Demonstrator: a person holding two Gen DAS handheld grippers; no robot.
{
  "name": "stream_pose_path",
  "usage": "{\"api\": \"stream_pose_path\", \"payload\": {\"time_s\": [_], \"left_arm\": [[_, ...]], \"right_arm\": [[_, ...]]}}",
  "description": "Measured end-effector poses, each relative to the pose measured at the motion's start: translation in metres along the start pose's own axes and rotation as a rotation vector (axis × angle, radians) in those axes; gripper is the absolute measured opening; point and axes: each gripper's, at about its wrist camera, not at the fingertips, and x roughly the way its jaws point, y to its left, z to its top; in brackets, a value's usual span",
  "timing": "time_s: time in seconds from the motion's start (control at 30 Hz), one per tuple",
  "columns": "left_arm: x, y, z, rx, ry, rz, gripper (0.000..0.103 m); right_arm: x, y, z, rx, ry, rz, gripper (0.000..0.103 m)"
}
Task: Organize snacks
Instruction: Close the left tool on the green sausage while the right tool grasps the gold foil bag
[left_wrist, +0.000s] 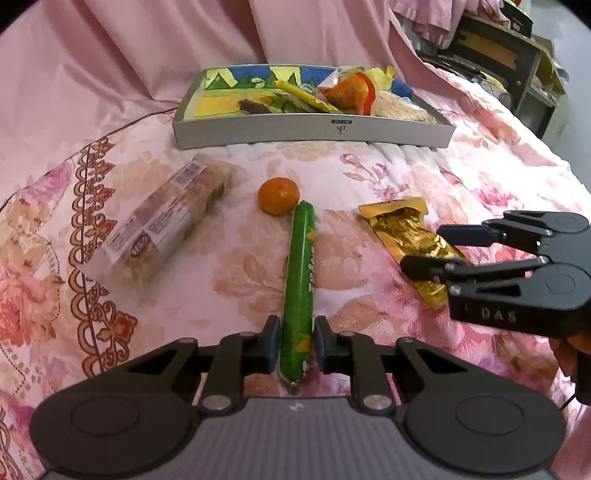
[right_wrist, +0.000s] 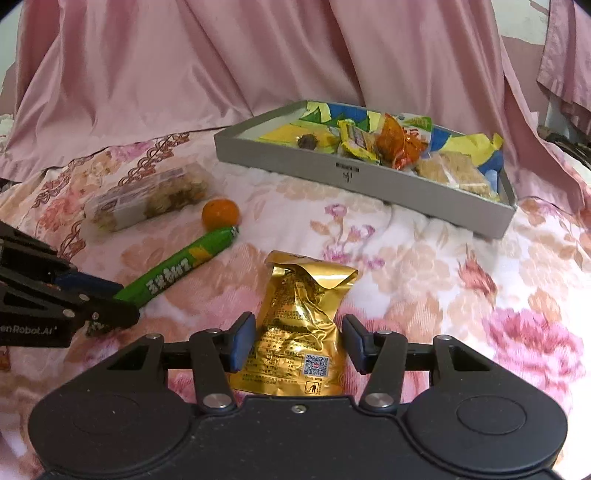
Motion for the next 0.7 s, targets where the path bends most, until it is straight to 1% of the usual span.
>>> {"api": "stream_pose_path", "payload": {"time_s": [0.07, 0.13, 0.23, 0.37, 0.53, 0.63, 0.7], "left_arm": [[0.0, 0.0, 0.005, -0.002, -0.021, 0.021, 0.043], [0.002, 0.0, 0.011, -0.009, -0.044, 0.032, 0.051], [0.008, -0.004, 0.021, 0.004, -0.063, 0.035, 0.052], [0.019, -0.009, 0.027, 0.011, -0.072, 0.054, 0.052], [0.025, -0.013, 0.018, -0.029, -0.087, 0.067, 0.051], [0.025, -0.017, 0.012, -0.012, -0.104, 0.07, 0.051], [0.024, -0.017, 0.011, -0.023, -0.107, 0.069, 0.051]], "right_arm": [[-0.001, 0.002, -0.003, 0.003, -0.008, -0.003, 0.06], [0.001, 0.002, -0.005, 0.006, -0.018, -0.007, 0.066], [0.004, 0.0, -0.007, 0.021, -0.038, -0.02, 0.072], [0.007, -0.001, -0.01, 0.031, -0.068, -0.025, 0.074], [0.01, -0.001, -0.013, 0.043, -0.081, -0.021, 0.08], [0.012, 0.002, -0.014, 0.035, -0.077, -0.023, 0.084], [0.012, 0.005, -0.015, 0.025, -0.076, -0.033, 0.085]]}}
